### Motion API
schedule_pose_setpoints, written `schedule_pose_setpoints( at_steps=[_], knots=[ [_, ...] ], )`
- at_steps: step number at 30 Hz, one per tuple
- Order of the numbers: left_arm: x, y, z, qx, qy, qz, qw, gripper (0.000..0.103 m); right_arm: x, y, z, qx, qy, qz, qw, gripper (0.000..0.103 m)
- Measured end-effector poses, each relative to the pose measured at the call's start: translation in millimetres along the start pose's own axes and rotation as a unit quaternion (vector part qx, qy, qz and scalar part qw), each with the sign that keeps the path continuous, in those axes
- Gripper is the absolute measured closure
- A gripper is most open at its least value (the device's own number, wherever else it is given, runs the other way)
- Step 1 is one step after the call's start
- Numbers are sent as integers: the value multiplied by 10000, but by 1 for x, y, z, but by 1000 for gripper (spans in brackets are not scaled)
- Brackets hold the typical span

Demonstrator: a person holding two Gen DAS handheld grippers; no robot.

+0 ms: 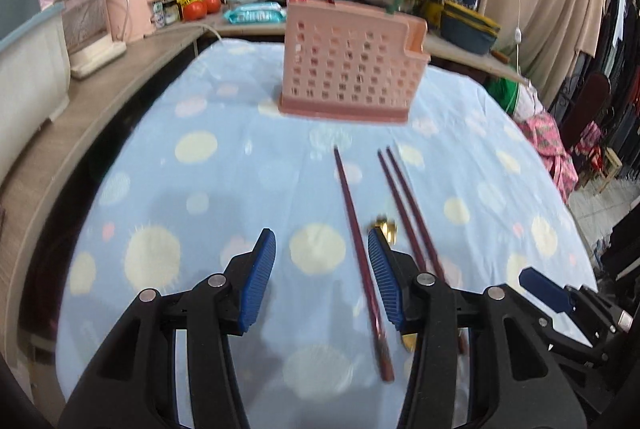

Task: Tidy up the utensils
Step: 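Move both open tools back down to the remaining utensils, then grasp a dark red chopstick with the left tool while the right tool grasps a red chopstick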

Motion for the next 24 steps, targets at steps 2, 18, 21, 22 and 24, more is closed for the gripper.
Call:
schedule_pose_setpoints(
  at_steps=[2, 18, 21, 22, 24],
  knots=[
    [-3, 15, 0, -34, 5, -145, 9999, 57, -3, 12, -3, 28, -38, -107, 9999, 64],
    [-11, 64, 15, -347, 199, -523, 9978, 57, -20, 43, -17, 219, -90, -503, 9985, 83],
    [-14, 67, 18, -376, 247, -573, 9973, 57, -23, 45, -19, 256, -84, -540, 9982, 84],
    [-14, 68, 18, -384, 255, -589, 9972, 57, -24, 46, -19, 265, -79, -555, 9981, 86],
    [-18, 70, 18, -363, 261, -658, 9968, 57, -26, 47, -19, 273, -64, -553, 9981, 87]
  ],
)
Point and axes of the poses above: each gripper's, at about its wrist camera, not at the fingertips, and x roughly against the way its jaws point, z to its right, y to its underside, the point moved 8 cm from there along -x, roughly the way its jaws point, and after that the axes turned 8 degrees about x, right-handed, at the moved point
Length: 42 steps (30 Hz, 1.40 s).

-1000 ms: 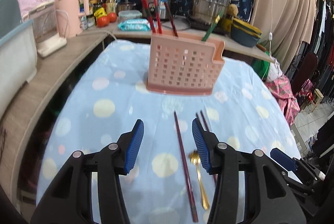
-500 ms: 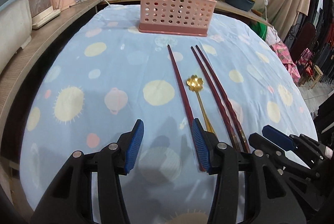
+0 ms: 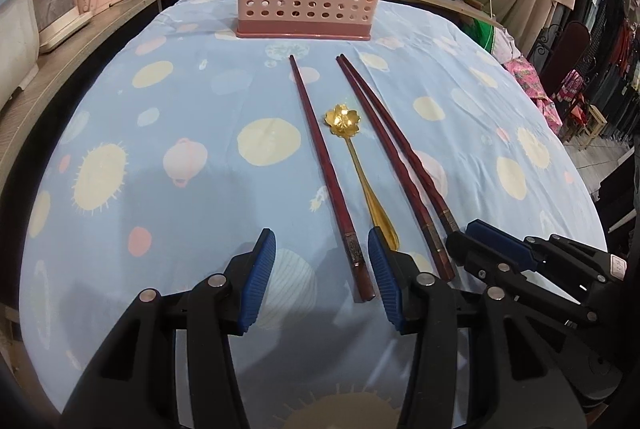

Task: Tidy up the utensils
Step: 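Grasp a dark red chopstick with the left tool while the right tool grasps a red chopstick, then lift both held chopsticks up over the pink basket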

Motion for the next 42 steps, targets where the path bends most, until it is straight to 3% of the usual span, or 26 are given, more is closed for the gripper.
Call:
schedule_pose_setpoints(
  at_steps=[5, 11, 13, 16, 19, 28, 42],
  knots=[
    [-5, 4, -3, 58, 14, -78, 10000, 59, -1, 1, 1, 42, 33, 9, 10000, 88],
    [-4, 5, -5, 28, 1, -48, 10000, 75, -1, 1, 0, 78, 66, 17, 9999, 89],
    [-5, 5, -5, 25, 20, -59, 10000, 87, -1, 1, 0, 86, 68, 18, 9999, 89],
    [-5, 5, -6, 36, 54, -71, 10000, 95, -1, 1, 0, 89, 73, 29, 9999, 89],
    [-5, 5, -6, 39, 54, -72, 10000, 95, -1, 1, 0, 91, 45, 16, 9999, 96],
    [9, -3, -11, 127, 12, 51, 9999, 95, 8, -3, 1, 5, 21, 109, 9999, 96],
    [67, -60, -22, 377, 111, 793, 9961, 96, 65, -58, 20, -288, -74, 908, 9954, 96]
  ],
)
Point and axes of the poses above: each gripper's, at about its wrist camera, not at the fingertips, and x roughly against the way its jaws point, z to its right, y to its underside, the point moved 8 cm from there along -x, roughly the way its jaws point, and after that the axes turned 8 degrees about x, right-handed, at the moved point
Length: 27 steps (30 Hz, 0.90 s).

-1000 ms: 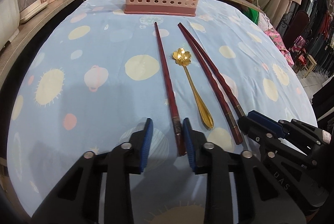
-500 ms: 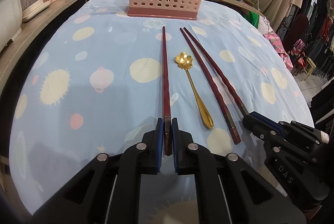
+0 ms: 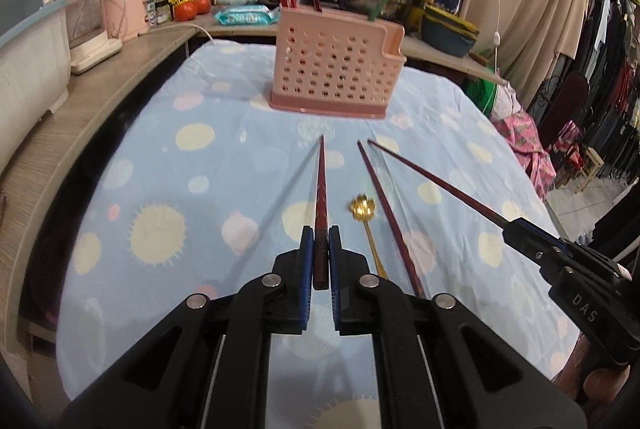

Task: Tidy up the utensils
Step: 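Lift both held chopsticks up over the pink basket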

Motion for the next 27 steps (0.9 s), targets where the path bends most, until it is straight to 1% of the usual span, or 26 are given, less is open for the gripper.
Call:
schedule_pose_setpoints(
  at_steps=[6, 10, 17, 27],
  knots=[
    [19, -34, -8, 160, -46, 399, 9991, 96, 20, -29, 5, -20, 30, 357, 9994, 96],
    [26, -54, -11, 225, -45, 575, 9981, 96, 26, -45, 7, -29, 22, 518, 9987, 96],
    [34, -86, -4, 133, -19, 867, 9961, 96, 35, -76, 11, -159, -99, 799, 9966, 96],
    [41, -131, 10, 58, 97, 1211, 9926, 96, 46, -124, 21, -155, -46, 1231, 9923, 96]
  ],
)
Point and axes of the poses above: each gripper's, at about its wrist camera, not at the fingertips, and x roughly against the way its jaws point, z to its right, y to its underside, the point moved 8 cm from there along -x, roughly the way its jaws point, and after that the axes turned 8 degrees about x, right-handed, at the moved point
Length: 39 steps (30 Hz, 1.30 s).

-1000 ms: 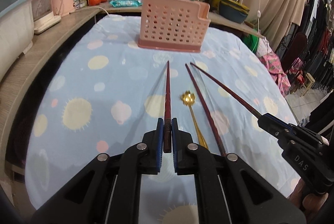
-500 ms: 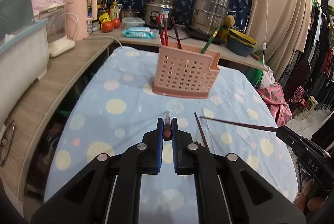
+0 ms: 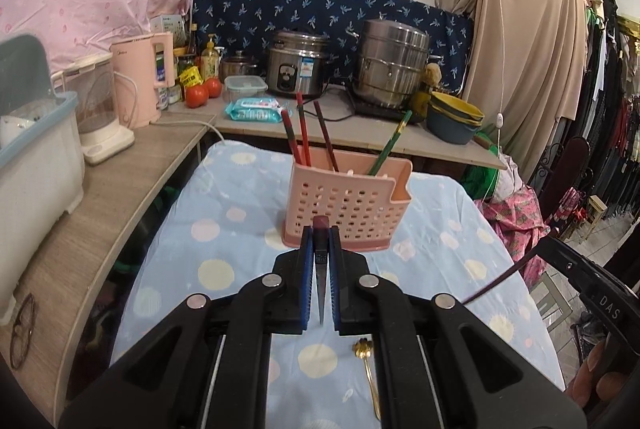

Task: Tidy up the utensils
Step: 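Lift both held chopsticks up over the pink basket, then lower both chopsticks into the pink basket and open both tools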

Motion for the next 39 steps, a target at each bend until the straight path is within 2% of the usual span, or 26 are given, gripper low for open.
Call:
schedule_pose_setpoints(
  at_steps=[11, 22, 28, 34, 39],
  knots=[
    [-4, -52, 25, -124, 195, 387, 9990, 96, -7, -49, 7, -102, -54, 388, 9992, 96],
    [-10, -140, 53, -162, 382, 1106, 9930, 96, -19, -142, 10, -232, -205, 1178, 9926, 96],
    [-23, -178, 60, -210, 357, 1438, 9887, 96, -39, -181, 9, -302, -237, 1445, 9888, 96],
    [-57, -186, 53, -235, 183, 1346, 9904, 96, -75, -194, 10, -357, -245, 1362, 9897, 96],
    [-85, -172, 38, -155, 95, 1075, 9940, 96, -111, -176, 13, -420, -267, 1016, 9936, 96]
  ],
)
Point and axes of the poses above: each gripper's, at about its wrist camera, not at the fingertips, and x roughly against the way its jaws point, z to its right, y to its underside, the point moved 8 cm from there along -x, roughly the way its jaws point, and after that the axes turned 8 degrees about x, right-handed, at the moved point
